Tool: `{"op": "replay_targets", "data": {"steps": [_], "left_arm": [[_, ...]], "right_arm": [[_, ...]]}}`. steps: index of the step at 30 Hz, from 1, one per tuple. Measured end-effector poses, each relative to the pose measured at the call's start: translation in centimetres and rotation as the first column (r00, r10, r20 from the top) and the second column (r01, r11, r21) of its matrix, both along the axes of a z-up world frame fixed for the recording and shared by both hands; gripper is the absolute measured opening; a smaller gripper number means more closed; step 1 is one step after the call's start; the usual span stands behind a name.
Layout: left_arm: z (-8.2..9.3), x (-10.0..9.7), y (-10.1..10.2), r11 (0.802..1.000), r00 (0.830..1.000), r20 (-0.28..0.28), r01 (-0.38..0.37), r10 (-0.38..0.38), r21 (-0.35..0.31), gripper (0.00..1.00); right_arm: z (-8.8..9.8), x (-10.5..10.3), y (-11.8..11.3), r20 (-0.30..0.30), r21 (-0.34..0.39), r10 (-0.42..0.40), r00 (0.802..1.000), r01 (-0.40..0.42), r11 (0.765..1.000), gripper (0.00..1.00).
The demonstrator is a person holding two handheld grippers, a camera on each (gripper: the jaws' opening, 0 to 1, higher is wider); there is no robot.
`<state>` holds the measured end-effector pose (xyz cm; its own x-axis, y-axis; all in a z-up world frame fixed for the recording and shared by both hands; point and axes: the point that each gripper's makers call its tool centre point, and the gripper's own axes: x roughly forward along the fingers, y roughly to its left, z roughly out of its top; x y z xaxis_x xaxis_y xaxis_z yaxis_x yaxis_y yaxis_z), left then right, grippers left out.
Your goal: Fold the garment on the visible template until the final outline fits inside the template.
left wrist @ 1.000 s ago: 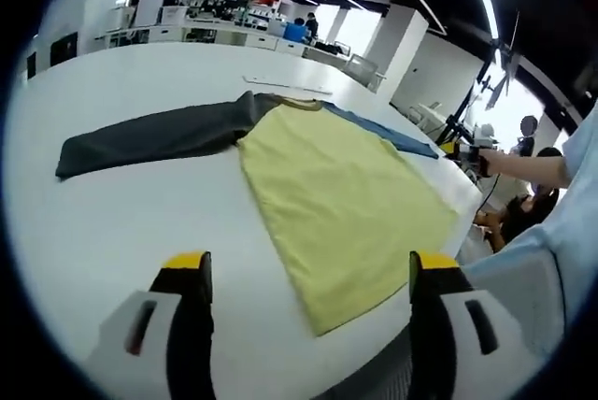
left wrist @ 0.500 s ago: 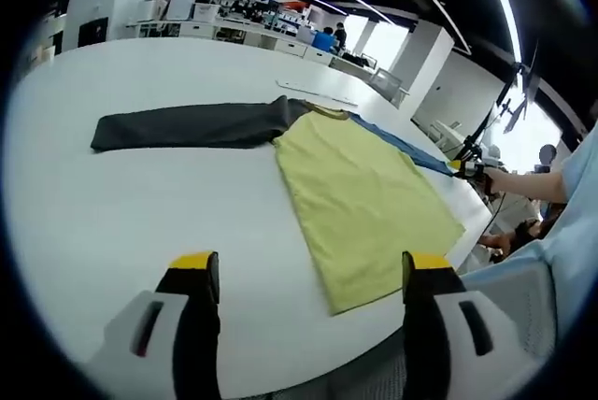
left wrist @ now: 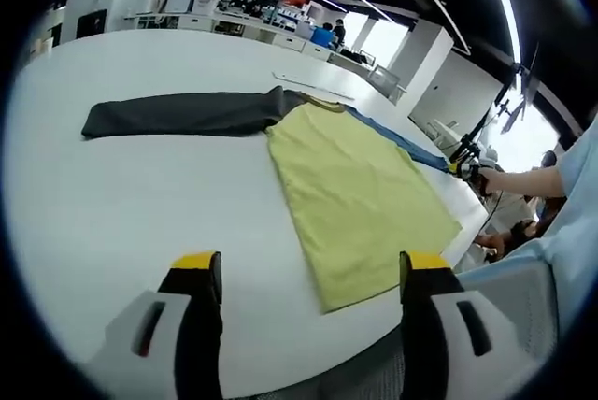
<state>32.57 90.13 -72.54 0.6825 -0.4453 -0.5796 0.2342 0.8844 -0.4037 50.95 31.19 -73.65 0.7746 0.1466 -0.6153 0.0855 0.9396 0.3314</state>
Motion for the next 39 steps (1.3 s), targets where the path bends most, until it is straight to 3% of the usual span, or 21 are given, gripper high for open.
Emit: {"op": "replay_targets", "data": {"steps": [2,7,13,17,20,24,28,33,39], "left_arm": [[-0.1,-0.1,-0.1,1.0,1.0,-0.003,-0.002,0.002,-0.004,0.74],[-0.5,-0.3,-0.5,1.0,1.0,-0.005,-0.003,0.003,-0.014,0.74],[-0.6,-0.1,-0.9,0.999,1.0,0.0,0.007,-0.007,-0.032,0.72],[-0.2,0.2,-0.9,0.999,1.0,0.014,0.005,-0.004,-0.039,0.72],[0.1,0.4,-0.8,0.999,1.0,0.03,0.002,0.0,-0.043,0.71],[0.3,0.6,-0.8,0.998,0.999,0.048,-0.012,0.014,-0.056,0.72],[0.6,0.8,-0.9,0.998,0.998,0.063,-0.021,0.025,-0.064,0.72],[1.3,0.6,-0.3,0.997,0.996,0.086,-0.03,0.036,-0.068,0.71],[1.6,0.3,0.3,0.996,0.993,0.1,-0.049,0.056,-0.07,0.7]], "right_arm": [[0.3,-0.1,0.2,-0.001,0.033,-0.024,1.0,0.024,0.999,0.0],[0.4,0.3,-0.1,-0.002,0.023,-0.019,1.0,0.019,1.0,0.0],[2.6,1.9,0.8,0.056,0.038,0.028,0.998,-0.03,0.999,0.0],[5.2,3.8,3.1,0.112,0.043,0.116,0.987,-0.122,0.992,0.0],[7.8,5.5,6.4,0.175,0.075,0.193,0.965,-0.209,0.975,0.0],[9.6,7.0,10.5,0.221,0.091,0.279,0.934,-0.305,0.948,0.0],[10.8,8.1,15.3,0.257,0.116,0.357,0.898,-0.395,0.911,0.0],[11.3,8.8,22.0,0.274,0.129,0.48,0.834,-0.526,0.841,0.0],[11.6,8.8,27.8,0.292,0.141,0.564,0.773,-0.618,0.774,0.0]]}}
